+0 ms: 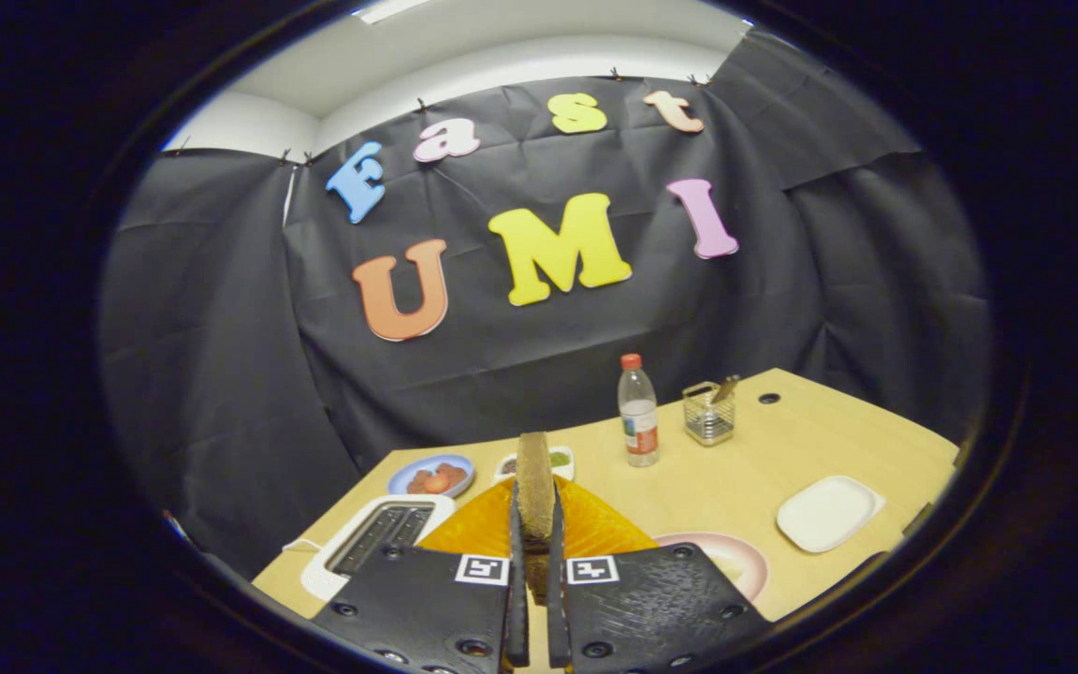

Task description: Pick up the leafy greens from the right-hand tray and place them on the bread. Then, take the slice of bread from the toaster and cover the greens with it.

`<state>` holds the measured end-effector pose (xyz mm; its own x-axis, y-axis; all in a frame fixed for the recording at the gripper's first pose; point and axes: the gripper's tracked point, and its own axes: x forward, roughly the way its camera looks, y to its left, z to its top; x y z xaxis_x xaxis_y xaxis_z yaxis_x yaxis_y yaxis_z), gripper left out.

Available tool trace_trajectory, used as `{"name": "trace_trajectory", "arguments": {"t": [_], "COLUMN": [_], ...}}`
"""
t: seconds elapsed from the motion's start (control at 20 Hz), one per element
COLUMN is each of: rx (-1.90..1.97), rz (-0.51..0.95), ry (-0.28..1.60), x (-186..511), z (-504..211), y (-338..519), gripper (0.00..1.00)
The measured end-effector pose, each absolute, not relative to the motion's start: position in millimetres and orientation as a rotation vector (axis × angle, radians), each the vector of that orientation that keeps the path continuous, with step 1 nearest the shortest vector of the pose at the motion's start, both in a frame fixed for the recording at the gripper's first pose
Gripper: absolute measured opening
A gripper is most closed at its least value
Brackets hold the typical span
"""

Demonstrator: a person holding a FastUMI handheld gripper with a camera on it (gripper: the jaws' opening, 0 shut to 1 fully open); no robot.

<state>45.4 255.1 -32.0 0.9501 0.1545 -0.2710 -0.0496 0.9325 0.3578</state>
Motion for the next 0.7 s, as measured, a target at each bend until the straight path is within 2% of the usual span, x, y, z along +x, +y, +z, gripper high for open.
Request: {"name": "trace_trajectory", "arguments": {"t": [0.4, 0.7], "rx": [0.443, 0.548], "rz": [0.08, 0.111], "ry": [0.406, 0.429], "x": [29, 23], "z": [-109, -133], "y": [231, 233], "gripper": [0.08, 0.08]}}
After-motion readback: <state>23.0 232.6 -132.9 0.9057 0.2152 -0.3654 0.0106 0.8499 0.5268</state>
